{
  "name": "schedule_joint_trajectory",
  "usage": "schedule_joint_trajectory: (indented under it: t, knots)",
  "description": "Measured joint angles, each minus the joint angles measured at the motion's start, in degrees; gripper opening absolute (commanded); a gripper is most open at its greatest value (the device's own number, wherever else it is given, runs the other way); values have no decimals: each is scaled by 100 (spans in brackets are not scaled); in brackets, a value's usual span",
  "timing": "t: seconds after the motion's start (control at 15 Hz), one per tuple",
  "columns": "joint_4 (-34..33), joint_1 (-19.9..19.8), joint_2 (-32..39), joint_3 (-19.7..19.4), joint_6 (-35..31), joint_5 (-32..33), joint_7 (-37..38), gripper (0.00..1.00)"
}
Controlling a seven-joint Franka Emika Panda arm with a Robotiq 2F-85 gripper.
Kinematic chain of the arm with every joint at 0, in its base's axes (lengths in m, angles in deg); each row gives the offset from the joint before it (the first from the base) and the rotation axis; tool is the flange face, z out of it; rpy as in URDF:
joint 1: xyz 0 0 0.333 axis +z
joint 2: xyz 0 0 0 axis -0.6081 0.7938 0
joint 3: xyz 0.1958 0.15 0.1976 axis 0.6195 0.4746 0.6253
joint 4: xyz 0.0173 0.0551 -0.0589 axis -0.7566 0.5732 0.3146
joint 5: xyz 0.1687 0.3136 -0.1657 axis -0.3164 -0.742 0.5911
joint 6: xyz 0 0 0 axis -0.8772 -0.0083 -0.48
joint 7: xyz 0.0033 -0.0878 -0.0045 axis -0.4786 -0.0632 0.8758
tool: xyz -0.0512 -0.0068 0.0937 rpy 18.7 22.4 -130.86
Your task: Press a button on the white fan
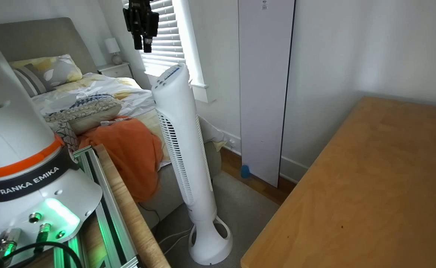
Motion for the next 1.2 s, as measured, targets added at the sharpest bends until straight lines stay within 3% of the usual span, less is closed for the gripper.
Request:
schedule_joint_trajectory:
  t: [0.13, 0.2, 1.2]
  knots:
    - [19, 0, 170, 1, -3, 0, 0, 4]
    - [26, 0, 253, 2, -7, 0, 0, 1]
    - [192, -5, 1105, 5, -796, 39, -16, 0]
